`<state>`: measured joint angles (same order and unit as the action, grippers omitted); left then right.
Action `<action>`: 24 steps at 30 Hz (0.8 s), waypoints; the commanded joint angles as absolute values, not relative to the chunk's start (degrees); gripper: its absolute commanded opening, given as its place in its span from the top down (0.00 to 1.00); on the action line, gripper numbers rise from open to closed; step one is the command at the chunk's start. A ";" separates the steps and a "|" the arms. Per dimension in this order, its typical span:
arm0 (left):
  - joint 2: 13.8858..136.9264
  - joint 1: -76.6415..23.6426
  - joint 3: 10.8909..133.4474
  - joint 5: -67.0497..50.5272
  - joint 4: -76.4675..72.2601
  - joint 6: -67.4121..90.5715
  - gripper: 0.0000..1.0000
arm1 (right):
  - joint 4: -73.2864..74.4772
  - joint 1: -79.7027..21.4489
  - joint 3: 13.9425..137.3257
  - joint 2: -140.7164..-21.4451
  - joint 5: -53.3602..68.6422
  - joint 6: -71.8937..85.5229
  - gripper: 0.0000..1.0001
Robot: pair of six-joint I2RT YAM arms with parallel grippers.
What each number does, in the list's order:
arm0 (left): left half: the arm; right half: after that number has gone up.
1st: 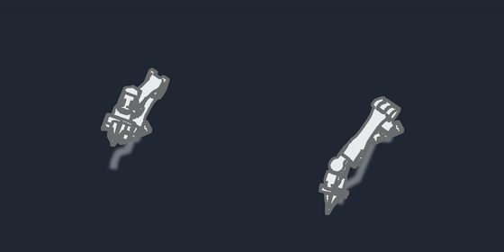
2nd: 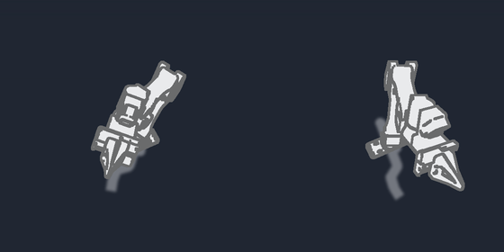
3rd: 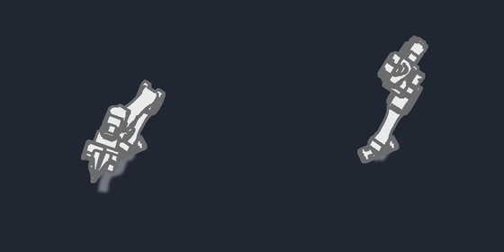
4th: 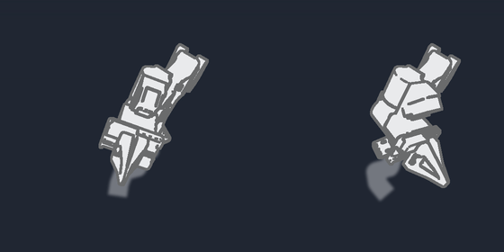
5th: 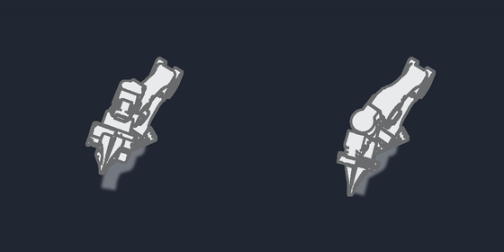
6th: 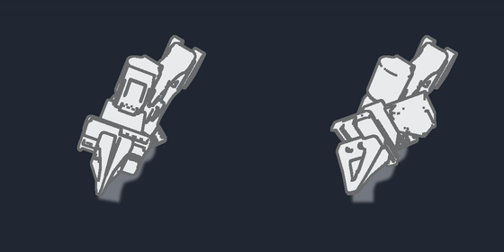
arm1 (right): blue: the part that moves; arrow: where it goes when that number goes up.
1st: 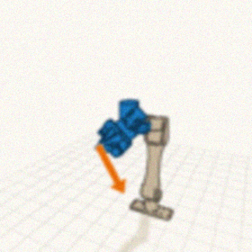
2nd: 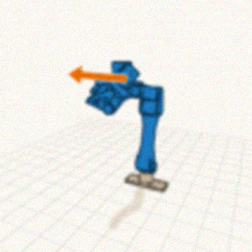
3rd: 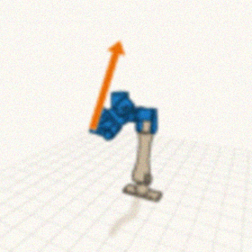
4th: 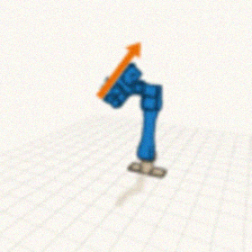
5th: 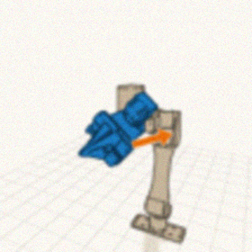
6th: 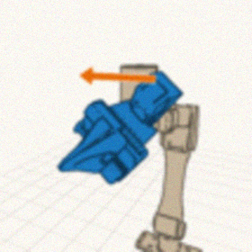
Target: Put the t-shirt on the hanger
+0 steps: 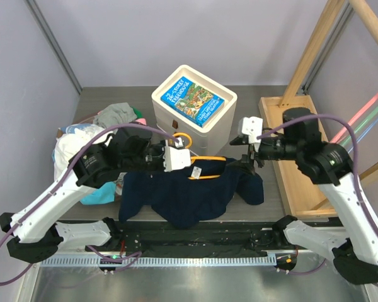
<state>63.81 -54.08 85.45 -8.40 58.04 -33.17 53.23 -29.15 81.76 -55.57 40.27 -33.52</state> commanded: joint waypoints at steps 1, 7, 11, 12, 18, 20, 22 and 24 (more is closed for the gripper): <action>63.98 -54.05 88.16 -11.60 55.73 -35.59 1.00 | 52.40 -33.47 83.23 -58.88 39.65 -36.92 0.33; 65.48 -54.14 88.33 -11.42 54.23 -35.77 1.00 | 47.39 -47.54 82.27 -61.87 31.57 -32.09 0.44; 65.57 -54.05 88.42 -12.13 53.53 -35.95 1.00 | 45.01 -49.04 81.56 -64.33 30.50 -29.71 0.61; 65.39 -54.05 88.50 -12.04 53.44 -36.03 1.00 | 44.65 -49.13 81.65 -64.68 30.41 -29.53 0.67; 65.30 -54.05 88.86 -12.92 52.47 -34.89 1.00 | 42.72 -49.57 82.35 -67.67 29.79 -28.74 0.75; 65.04 -54.05 88.59 -13.01 52.30 -34.02 1.00 | 42.37 -50.09 82.96 -68.11 29.97 -27.52 0.85; 64.60 -54.14 88.51 -12.05 53.17 -33.23 0.98 | 42.02 -50.19 83.32 -68.03 28.57 -26.28 0.99; 64.16 -54.05 88.59 -9.77 55.01 -31.21 0.87 | 41.84 -50.19 83.15 -66.02 25.51 -25.84 0.99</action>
